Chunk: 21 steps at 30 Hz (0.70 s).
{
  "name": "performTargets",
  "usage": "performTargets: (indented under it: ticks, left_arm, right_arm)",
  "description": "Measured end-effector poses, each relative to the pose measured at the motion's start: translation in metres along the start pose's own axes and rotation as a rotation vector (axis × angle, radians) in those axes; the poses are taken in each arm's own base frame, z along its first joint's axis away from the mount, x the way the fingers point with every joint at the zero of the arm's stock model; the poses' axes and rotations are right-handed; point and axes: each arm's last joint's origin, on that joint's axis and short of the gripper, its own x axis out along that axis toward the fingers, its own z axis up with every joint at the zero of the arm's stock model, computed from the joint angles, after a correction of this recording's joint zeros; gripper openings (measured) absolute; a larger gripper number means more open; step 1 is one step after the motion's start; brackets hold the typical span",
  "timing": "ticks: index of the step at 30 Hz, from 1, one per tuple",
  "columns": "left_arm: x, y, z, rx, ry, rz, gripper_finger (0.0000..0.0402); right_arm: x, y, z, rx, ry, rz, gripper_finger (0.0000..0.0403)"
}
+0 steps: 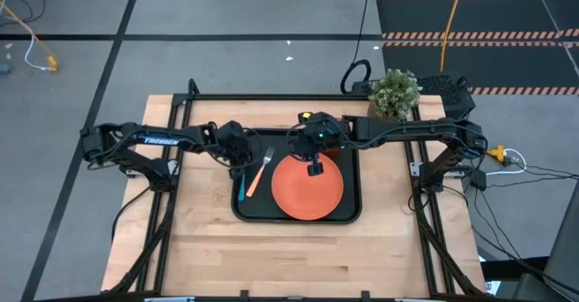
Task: Pick and place plate/cup/fork/spoon on tray
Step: Adjust the blue spoon on the black serving tray
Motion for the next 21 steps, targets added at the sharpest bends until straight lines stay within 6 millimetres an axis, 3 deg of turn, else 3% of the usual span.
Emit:
performTargets:
  ticks: [14, 21]
  left_arm:
    - [0.024, 0.005, 0.001, -0.006, 0.023, 0.008, 0.0081]
    - [0.026, 0.007, 0.006, -0.006, -0.035, -0.004, 0.0081]
  right_arm:
    - [0.000, 0.000, 0.000, 0.007, 0.000, 0.001, 0.0118]
    - [0.000, 0.000, 0.000, 0.007, 0.000, 0.001, 0.0118]
